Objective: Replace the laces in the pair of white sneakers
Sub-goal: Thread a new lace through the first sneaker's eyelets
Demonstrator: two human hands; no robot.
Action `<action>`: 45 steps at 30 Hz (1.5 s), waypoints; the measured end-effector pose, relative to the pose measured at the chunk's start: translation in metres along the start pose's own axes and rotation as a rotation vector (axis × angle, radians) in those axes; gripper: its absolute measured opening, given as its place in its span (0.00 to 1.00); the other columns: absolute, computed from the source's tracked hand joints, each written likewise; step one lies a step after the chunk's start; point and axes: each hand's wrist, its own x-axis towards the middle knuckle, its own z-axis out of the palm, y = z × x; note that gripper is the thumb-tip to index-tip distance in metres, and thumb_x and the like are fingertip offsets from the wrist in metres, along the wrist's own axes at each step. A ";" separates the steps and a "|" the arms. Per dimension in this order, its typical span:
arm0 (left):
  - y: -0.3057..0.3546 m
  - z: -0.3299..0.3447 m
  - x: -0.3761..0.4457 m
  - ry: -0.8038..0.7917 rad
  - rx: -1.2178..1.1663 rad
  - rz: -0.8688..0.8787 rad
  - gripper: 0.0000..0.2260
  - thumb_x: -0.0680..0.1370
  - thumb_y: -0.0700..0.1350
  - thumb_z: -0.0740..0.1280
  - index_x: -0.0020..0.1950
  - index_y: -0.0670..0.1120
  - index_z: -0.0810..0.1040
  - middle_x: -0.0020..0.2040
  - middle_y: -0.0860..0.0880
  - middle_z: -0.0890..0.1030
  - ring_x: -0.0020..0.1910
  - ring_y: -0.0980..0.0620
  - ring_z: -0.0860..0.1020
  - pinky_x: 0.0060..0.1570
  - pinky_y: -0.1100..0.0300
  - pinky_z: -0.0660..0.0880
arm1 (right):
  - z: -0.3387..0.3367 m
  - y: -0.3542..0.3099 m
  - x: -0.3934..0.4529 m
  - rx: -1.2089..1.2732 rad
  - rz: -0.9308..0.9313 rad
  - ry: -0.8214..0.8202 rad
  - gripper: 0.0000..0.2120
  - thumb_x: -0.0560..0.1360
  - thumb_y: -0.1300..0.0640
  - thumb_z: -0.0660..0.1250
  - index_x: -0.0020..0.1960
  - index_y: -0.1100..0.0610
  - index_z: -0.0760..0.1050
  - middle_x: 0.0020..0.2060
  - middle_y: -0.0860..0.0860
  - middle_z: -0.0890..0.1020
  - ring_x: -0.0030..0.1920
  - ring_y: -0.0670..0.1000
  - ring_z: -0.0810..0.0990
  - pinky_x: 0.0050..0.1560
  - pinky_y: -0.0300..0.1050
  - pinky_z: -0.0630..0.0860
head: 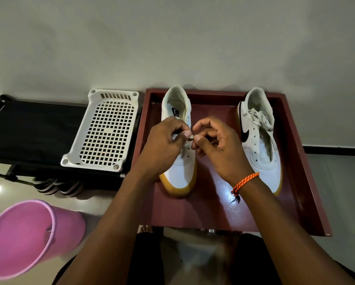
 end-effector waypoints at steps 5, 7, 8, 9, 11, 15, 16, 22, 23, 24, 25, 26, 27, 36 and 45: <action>-0.001 0.001 0.000 -0.038 -0.066 -0.049 0.09 0.85 0.42 0.66 0.45 0.50 0.80 0.38 0.59 0.82 0.37 0.57 0.80 0.43 0.54 0.78 | 0.000 -0.002 0.000 0.012 -0.013 0.011 0.07 0.81 0.67 0.65 0.56 0.57 0.75 0.37 0.52 0.84 0.37 0.55 0.83 0.42 0.51 0.82; -0.002 0.001 0.000 -0.048 -0.073 -0.064 0.08 0.84 0.43 0.70 0.45 0.48 0.82 0.36 0.58 0.83 0.35 0.57 0.80 0.41 0.54 0.79 | 0.000 0.000 -0.001 -0.033 -0.010 0.023 0.08 0.81 0.68 0.65 0.57 0.57 0.76 0.37 0.51 0.85 0.38 0.53 0.84 0.43 0.53 0.83; -0.002 0.001 0.000 -0.044 -0.072 -0.066 0.07 0.82 0.43 0.72 0.45 0.48 0.83 0.36 0.57 0.83 0.34 0.59 0.81 0.41 0.55 0.79 | 0.000 0.000 -0.002 -0.066 -0.010 0.030 0.08 0.81 0.67 0.66 0.57 0.56 0.76 0.37 0.50 0.85 0.39 0.51 0.85 0.44 0.55 0.84; -0.001 0.001 0.000 -0.036 -0.064 -0.065 0.06 0.81 0.44 0.74 0.44 0.49 0.84 0.37 0.56 0.83 0.35 0.60 0.81 0.41 0.58 0.77 | 0.001 0.001 -0.002 -0.101 -0.011 0.035 0.08 0.81 0.66 0.66 0.57 0.55 0.76 0.37 0.49 0.85 0.39 0.50 0.85 0.45 0.57 0.84; -0.001 0.000 0.000 -0.025 -0.037 -0.061 0.06 0.79 0.44 0.76 0.43 0.51 0.86 0.39 0.57 0.82 0.36 0.63 0.79 0.42 0.66 0.72 | 0.002 0.001 -0.003 -0.150 -0.012 0.036 0.09 0.81 0.65 0.67 0.57 0.54 0.76 0.37 0.48 0.85 0.39 0.49 0.85 0.45 0.59 0.84; -0.007 -0.003 0.002 -0.041 -0.027 -0.085 0.05 0.79 0.45 0.77 0.44 0.54 0.88 0.42 0.50 0.82 0.38 0.57 0.79 0.44 0.55 0.77 | 0.003 0.003 -0.004 -0.196 0.002 0.038 0.11 0.80 0.66 0.67 0.56 0.52 0.75 0.37 0.47 0.85 0.37 0.47 0.84 0.46 0.59 0.83; -0.008 -0.003 0.002 -0.050 -0.019 -0.090 0.08 0.79 0.45 0.76 0.43 0.57 0.87 0.43 0.51 0.82 0.38 0.55 0.80 0.45 0.52 0.80 | 0.004 0.004 -0.004 -0.204 0.011 0.038 0.12 0.80 0.66 0.67 0.56 0.51 0.74 0.37 0.46 0.85 0.37 0.47 0.84 0.46 0.59 0.83; -0.009 -0.003 0.000 -0.019 -0.047 -0.136 0.08 0.78 0.41 0.78 0.44 0.54 0.89 0.39 0.58 0.86 0.39 0.56 0.85 0.42 0.57 0.81 | 0.007 0.007 -0.006 -0.215 0.063 -0.003 0.12 0.80 0.64 0.67 0.58 0.48 0.73 0.37 0.45 0.85 0.37 0.47 0.84 0.46 0.58 0.83; -0.008 -0.004 0.001 -0.021 -0.043 -0.142 0.07 0.78 0.41 0.78 0.44 0.53 0.89 0.39 0.57 0.86 0.39 0.55 0.85 0.43 0.57 0.81 | 0.007 0.007 -0.006 -0.200 0.068 -0.016 0.12 0.81 0.64 0.67 0.58 0.49 0.74 0.37 0.45 0.86 0.37 0.47 0.84 0.45 0.58 0.84; -0.008 -0.005 0.001 -0.024 -0.025 -0.142 0.06 0.77 0.41 0.78 0.45 0.53 0.90 0.39 0.58 0.85 0.39 0.56 0.84 0.43 0.58 0.80 | 0.007 0.007 -0.007 -0.191 0.073 -0.027 0.12 0.81 0.64 0.67 0.59 0.49 0.74 0.37 0.46 0.86 0.36 0.46 0.84 0.44 0.56 0.84; -0.008 -0.006 0.001 -0.024 0.013 -0.139 0.05 0.77 0.42 0.78 0.45 0.52 0.90 0.39 0.58 0.84 0.39 0.57 0.83 0.42 0.60 0.78 | 0.008 0.007 -0.007 -0.189 0.080 -0.037 0.13 0.81 0.64 0.67 0.60 0.49 0.74 0.37 0.46 0.86 0.36 0.46 0.83 0.44 0.53 0.84; -0.009 -0.008 0.001 -0.023 0.079 -0.134 0.03 0.77 0.43 0.78 0.46 0.51 0.90 0.39 0.59 0.82 0.39 0.58 0.81 0.42 0.61 0.75 | 0.008 0.008 -0.007 -0.191 0.091 -0.048 0.14 0.81 0.65 0.67 0.61 0.49 0.74 0.38 0.46 0.86 0.36 0.45 0.83 0.43 0.50 0.83; -0.009 -0.009 0.000 -0.020 0.172 -0.129 0.03 0.78 0.44 0.77 0.46 0.51 0.90 0.40 0.59 0.80 0.41 0.58 0.79 0.42 0.61 0.73 | 0.008 0.008 -0.007 -0.197 0.106 -0.059 0.16 0.81 0.66 0.67 0.62 0.48 0.73 0.38 0.47 0.85 0.36 0.43 0.82 0.42 0.46 0.81; -0.009 0.003 -0.005 -0.041 0.471 -0.169 0.03 0.78 0.49 0.75 0.45 0.55 0.88 0.42 0.59 0.72 0.47 0.55 0.75 0.43 0.56 0.69 | 0.008 0.014 -0.012 -0.379 0.201 -0.215 0.37 0.74 0.62 0.76 0.75 0.42 0.63 0.39 0.44 0.81 0.39 0.44 0.81 0.49 0.51 0.81; -0.012 0.016 -0.005 -0.062 0.323 -0.296 0.04 0.80 0.44 0.74 0.47 0.50 0.90 0.42 0.60 0.72 0.40 0.58 0.74 0.40 0.62 0.70 | 0.010 0.016 -0.013 -0.434 0.212 -0.191 0.38 0.74 0.62 0.77 0.75 0.42 0.63 0.38 0.46 0.81 0.37 0.42 0.79 0.41 0.35 0.74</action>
